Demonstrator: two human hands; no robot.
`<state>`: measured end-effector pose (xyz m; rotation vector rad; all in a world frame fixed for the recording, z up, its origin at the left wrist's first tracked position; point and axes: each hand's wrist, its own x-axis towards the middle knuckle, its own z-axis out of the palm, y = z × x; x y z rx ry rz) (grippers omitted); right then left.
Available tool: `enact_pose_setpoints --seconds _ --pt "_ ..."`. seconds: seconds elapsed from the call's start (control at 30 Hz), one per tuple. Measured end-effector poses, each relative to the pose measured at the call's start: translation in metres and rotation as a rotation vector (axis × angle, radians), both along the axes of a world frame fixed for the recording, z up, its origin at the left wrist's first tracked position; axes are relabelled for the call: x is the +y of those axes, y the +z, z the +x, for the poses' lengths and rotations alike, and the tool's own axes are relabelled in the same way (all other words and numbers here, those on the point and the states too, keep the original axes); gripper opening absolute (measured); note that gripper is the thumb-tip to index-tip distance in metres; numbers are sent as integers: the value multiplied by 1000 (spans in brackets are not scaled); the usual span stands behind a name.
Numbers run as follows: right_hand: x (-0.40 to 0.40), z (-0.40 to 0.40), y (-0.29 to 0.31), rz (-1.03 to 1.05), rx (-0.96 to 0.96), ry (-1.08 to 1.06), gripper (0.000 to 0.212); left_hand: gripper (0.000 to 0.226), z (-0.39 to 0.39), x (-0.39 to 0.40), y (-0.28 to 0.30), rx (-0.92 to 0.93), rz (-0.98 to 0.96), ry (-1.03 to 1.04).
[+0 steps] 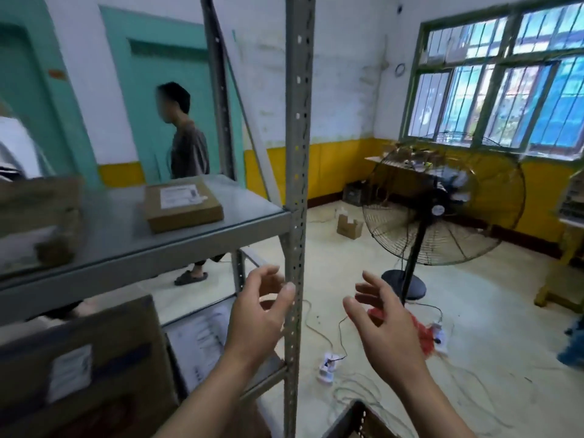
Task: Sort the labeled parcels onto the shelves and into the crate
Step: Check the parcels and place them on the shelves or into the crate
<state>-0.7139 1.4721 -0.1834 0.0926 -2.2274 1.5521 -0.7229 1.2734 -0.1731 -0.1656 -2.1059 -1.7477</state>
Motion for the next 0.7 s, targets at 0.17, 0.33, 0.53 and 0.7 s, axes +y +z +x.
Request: enact_pose_setpoints --seconds 0.17,0.33,0.53,0.7 --pt "-62 2 27 18 56 145 57 21 27 -66 24 54 -19 146" --pt "-120 -2 47 35 91 235 57 17 42 -128 43 92 -21 255" --pt "-192 -2 75 50 125 342 55 20 63 -196 68 137 -19 350" --pt "-255 -4 88 110 156 402 58 10 83 -254 86 197 -121 485"
